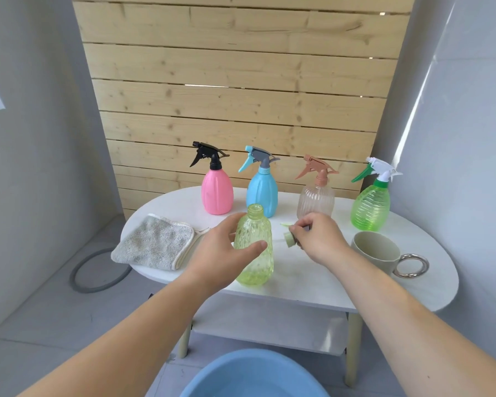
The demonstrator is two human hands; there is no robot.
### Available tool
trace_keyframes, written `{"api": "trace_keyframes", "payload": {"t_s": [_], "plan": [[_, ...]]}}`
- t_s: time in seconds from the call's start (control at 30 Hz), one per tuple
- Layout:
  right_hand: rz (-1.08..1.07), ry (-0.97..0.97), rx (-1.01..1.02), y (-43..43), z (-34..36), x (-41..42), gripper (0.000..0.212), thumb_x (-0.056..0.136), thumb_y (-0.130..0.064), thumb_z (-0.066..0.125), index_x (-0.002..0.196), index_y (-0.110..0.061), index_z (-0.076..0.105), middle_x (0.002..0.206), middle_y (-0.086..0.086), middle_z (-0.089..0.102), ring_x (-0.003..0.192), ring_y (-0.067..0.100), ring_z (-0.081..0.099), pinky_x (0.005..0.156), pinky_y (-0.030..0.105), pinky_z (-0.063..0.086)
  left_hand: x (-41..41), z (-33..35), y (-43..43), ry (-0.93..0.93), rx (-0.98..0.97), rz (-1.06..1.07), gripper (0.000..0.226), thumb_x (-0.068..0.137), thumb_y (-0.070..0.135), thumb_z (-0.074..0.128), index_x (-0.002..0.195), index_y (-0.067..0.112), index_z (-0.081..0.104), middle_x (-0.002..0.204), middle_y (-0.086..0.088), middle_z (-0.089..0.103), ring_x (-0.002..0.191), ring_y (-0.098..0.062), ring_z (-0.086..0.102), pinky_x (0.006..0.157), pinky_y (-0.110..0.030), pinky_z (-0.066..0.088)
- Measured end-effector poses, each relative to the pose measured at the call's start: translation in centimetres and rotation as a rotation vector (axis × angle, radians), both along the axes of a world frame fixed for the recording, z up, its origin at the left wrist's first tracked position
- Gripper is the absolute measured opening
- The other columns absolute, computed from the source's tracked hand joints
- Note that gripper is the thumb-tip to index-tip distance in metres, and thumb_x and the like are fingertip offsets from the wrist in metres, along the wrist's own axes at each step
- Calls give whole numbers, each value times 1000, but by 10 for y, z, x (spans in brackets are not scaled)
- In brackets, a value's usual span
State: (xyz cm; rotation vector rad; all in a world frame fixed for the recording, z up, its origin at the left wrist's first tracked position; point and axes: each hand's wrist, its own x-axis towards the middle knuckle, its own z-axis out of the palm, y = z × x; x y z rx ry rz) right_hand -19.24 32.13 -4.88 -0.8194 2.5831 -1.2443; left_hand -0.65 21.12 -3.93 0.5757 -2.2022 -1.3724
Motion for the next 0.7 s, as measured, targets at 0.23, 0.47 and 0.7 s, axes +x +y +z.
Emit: {"api": "trace_keyframes", "payload": {"t_s": [0.23,0.47,0.7], "plan": [[-133,93,-505,12,52,-3,4,87,-25,71,87,-28,68,87,-3,68,86,24,67,78,38,54,2,-1,-1,11,0,-2,49,89,28,79,97,63,45,90,43,60,85,32,52,65,3,42],[26,198,-684,37,112,19,16,92,-15,67,104,-25,71,92,-1,72,81,19,69,76,27,58,-4,0,1,44,13,26,54,88,21,80,98,62,47,93,37,63,82,31,54,62,2,43],[-72,259,-791,56,126,11,16,91,-19,67,101,-30,71,91,-2,71,74,8,62,72,27,55,-17,-4,0,83,57,63,49,86,25,82,122,50,58,108,28,69,94,22,60,70,-6,50]]}}
